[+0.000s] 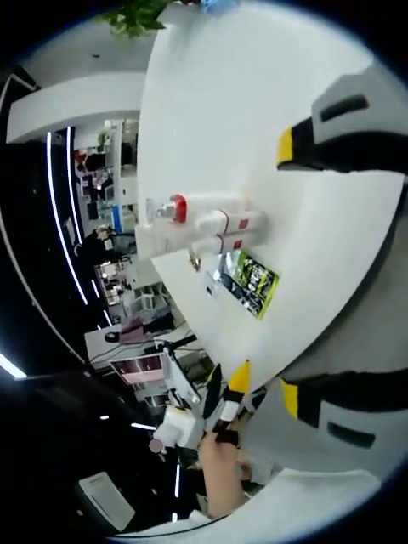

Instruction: Arrange the skincare products in the storage area until every visible bottle or jar stands upright without overlapping.

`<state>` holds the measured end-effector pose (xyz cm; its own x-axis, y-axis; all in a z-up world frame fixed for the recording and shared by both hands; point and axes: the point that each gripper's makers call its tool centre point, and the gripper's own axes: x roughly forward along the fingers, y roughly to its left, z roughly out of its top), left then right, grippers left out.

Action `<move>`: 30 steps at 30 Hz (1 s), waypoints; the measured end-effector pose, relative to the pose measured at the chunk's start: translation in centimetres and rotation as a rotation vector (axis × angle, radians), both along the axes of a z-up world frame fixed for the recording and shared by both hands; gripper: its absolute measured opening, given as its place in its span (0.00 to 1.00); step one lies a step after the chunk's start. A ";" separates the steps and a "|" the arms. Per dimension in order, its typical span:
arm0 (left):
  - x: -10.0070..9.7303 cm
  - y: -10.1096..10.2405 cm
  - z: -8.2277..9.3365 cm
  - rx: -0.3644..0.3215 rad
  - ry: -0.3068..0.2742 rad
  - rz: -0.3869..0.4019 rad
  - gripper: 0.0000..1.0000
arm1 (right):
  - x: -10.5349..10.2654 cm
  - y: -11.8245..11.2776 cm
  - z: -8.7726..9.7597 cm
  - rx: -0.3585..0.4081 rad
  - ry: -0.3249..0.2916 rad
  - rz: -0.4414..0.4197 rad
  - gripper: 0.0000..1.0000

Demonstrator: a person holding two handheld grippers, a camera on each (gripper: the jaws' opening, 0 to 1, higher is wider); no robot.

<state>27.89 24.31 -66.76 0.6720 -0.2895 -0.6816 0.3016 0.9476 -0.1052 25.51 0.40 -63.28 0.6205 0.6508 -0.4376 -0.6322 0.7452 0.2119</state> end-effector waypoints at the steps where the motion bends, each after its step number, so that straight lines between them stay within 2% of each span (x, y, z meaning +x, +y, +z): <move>1: 0.2 0.0 0.0 0.001 0.000 -0.001 0.91 | 0.0 0.0 -0.1 -0.003 0.002 0.002 0.98; 9: 1.6 0.8 -0.5 0.028 0.025 -0.006 0.90 | 0.1 -0.1 -0.2 -0.005 0.010 -0.002 0.99; 22: 5.3 1.1 -1.2 0.072 0.064 -0.044 0.86 | 0.1 0.0 -0.3 0.004 0.025 0.008 0.97; 30: 7.4 1.6 -2.0 0.061 0.101 -0.042 0.83 | 0.1 -0.1 -0.6 -0.003 0.042 0.000 0.96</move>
<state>35.32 25.90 -68.80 0.5869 -0.2720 -0.7626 0.3320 0.9399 -0.0798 25.65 0.32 -63.89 0.6013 0.6494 -0.4654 -0.6230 0.7458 0.2357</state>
